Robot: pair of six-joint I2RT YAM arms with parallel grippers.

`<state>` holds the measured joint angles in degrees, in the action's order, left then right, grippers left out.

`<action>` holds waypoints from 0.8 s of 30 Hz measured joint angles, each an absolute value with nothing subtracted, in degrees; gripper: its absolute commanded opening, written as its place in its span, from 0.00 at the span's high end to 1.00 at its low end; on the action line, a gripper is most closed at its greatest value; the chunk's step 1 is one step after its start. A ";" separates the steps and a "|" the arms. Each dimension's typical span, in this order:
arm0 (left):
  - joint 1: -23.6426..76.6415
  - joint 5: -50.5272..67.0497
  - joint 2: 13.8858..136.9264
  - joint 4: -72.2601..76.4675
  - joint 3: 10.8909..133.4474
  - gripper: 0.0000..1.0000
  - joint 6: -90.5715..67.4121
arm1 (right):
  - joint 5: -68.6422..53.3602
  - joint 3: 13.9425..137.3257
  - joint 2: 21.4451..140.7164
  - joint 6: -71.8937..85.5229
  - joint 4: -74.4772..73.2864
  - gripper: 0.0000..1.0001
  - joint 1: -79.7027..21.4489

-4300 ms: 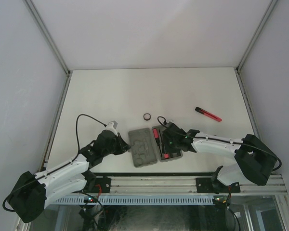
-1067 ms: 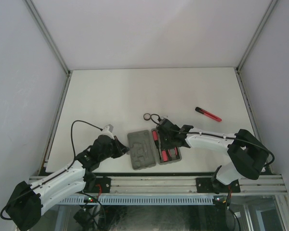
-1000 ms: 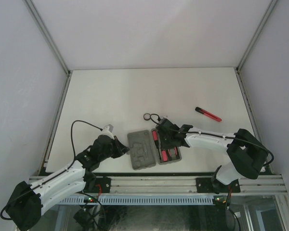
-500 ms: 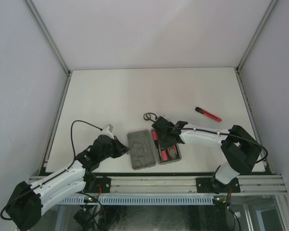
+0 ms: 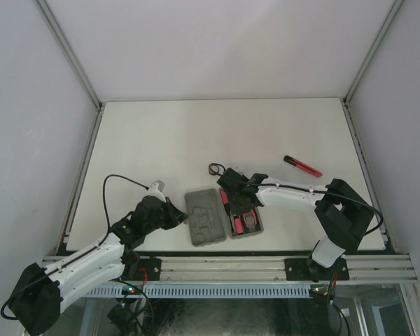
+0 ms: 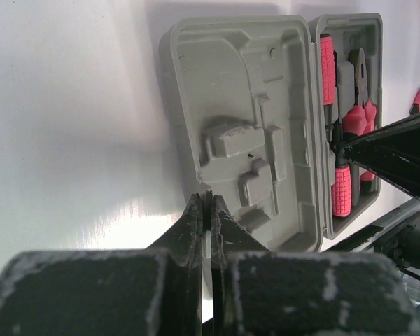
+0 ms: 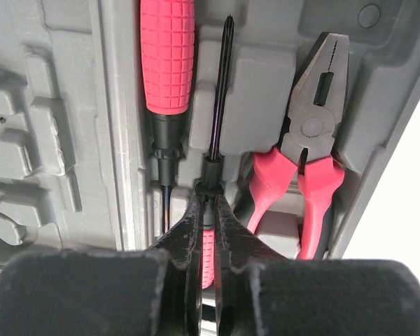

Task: Sort the tools into containers
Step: Adjust the screwdriver in the storage box.

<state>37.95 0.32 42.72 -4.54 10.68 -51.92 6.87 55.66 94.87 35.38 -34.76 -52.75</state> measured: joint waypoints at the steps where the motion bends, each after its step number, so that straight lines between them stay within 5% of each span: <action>1: 37.95 0.32 42.72 -4.51 10.68 1.00 -51.92 | 6.90 55.68 94.87 35.38 -34.74 1.00 -52.75; 18: 37.82 -1.50 44.47 -4.54 11.75 0.98 -51.83 | 7.88 55.96 94.48 34.20 -31.03 0.91 -50.70; 24: 37.67 -2.81 49.30 -4.71 14.81 0.87 -50.78 | 9.58 57.71 95.94 32.67 -28.91 0.76 -49.39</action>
<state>37.67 -2.81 49.30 -4.71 14.81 -50.78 9.58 57.71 95.94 32.67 -28.91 -49.39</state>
